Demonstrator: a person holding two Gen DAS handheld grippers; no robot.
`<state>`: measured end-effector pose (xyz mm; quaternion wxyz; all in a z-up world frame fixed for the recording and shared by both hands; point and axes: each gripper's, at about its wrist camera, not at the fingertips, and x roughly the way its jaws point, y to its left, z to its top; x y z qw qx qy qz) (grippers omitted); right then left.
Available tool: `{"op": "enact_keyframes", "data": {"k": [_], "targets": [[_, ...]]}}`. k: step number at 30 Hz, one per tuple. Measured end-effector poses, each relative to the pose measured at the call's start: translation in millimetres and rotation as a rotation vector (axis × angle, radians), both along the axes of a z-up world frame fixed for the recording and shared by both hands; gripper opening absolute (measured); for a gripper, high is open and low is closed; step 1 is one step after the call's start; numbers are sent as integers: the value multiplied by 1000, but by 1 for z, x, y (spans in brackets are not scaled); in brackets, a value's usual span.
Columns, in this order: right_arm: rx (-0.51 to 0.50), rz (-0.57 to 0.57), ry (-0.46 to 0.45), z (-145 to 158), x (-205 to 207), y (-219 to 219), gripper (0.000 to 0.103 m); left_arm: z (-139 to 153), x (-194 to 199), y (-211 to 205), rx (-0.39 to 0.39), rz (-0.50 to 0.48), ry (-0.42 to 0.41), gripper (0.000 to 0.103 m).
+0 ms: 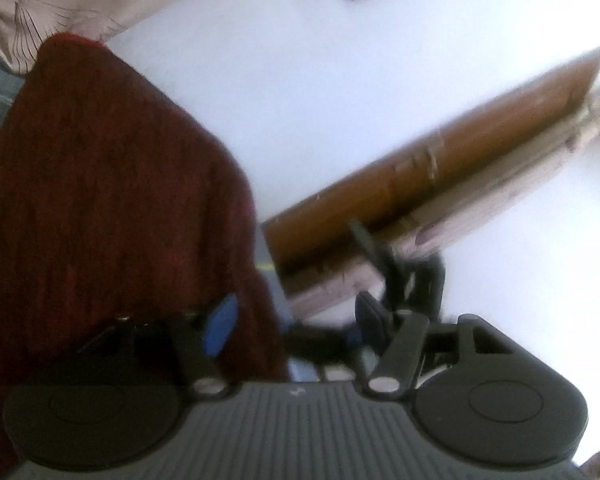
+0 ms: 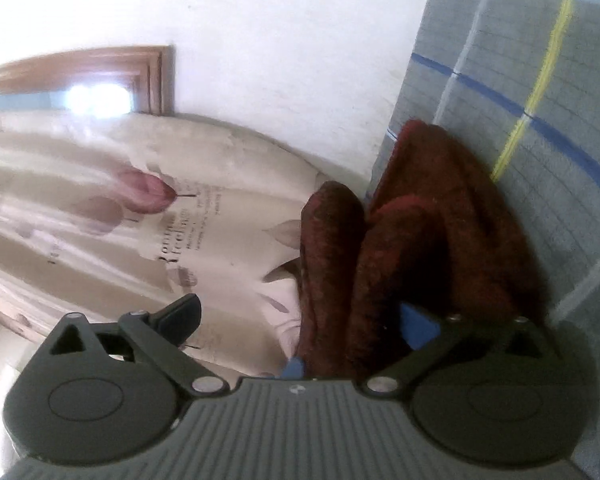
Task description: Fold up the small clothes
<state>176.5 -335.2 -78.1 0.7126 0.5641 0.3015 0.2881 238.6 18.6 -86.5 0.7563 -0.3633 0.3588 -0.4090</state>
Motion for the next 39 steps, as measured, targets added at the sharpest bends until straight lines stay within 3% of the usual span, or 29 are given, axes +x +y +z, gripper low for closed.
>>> {"op": "enact_keyframes", "data": {"k": [4,8,10,12,13,14,15,16,19,22,23,27,29,32,36,39], "targets": [[-161,45,48,16,23,17,100,-3,-22,7,-30,4,-34,65],[-360,86,33,34,40,35,100,-1,-52,32,-41,69,-56,65],[-451,110,12,41,49,48,98,-4,-71,44,-6,118,-46,65],[-532,137,-20,45,56,64,91,-5,-86,54,8,152,-38,65],[-588,155,-51,46,59,72,79,-5,-94,60,17,173,-35,65],[-642,168,-72,47,62,78,50,-3,-100,65,27,189,-40,65],[-679,176,-84,47,66,83,32,1,-109,70,39,203,-50,65],[-677,177,-93,46,68,83,28,4,-117,76,62,219,-62,65],[-649,165,-192,56,63,75,28,13,-133,83,132,246,-93,66],[-582,143,-278,69,61,55,27,16,-128,90,150,265,-100,82],[-571,132,-287,69,64,44,27,17,-127,89,146,276,-101,82],[-453,120,-264,31,83,1,27,16,-112,68,181,259,-132,82],[-463,83,-181,3,86,-8,46,11,-107,58,180,234,-124,82],[-362,20,-146,-20,71,-36,57,6,-101,47,194,210,-126,82],[-405,-29,-287,17,21,-55,60,3,-98,42,197,211,-125,82],[-479,99,-327,47,-11,-46,60,7,-102,41,200,217,-128,82]]}}
